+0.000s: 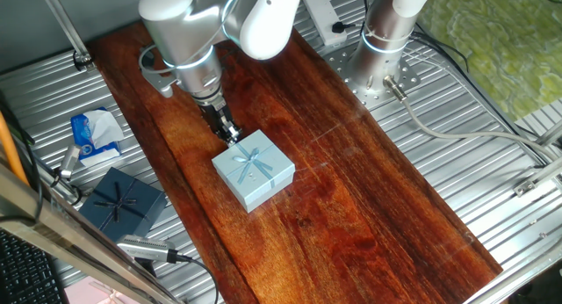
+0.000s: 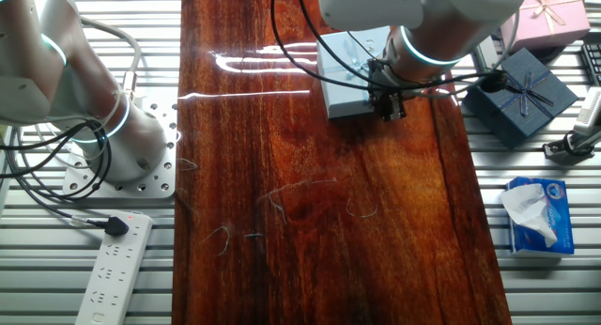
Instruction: Slide the outer casing onto the gift box
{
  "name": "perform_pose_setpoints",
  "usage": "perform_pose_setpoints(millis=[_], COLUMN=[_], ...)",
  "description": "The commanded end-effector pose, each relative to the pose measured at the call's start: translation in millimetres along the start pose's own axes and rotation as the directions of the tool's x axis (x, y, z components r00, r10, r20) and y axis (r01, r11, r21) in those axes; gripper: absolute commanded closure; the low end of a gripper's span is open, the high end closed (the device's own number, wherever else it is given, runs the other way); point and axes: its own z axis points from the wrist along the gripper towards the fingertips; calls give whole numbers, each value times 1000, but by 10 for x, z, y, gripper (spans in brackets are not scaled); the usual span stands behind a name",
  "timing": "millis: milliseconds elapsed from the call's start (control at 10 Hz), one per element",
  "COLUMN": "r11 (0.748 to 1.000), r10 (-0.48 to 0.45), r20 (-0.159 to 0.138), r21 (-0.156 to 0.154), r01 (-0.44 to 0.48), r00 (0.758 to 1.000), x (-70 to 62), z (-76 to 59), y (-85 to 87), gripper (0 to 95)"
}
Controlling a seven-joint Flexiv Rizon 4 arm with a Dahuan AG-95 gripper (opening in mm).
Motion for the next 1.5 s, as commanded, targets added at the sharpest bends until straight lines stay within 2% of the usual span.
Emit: perform_pose_setpoints(millis=[100,800,1400,1500], r11=[1000,1000,998,998], r10=[-3,3,54,54], r20=[-2,-13,-33,-32], r21=[0,-8,-16,-25], r01=[3,-3,-54,-55], r00=[1000,1000,998,998], x=[1,24,-40,-39], z=[-20,-149,-336,-355], y=[4,34,329,323], gripper=[950,950,950,950])
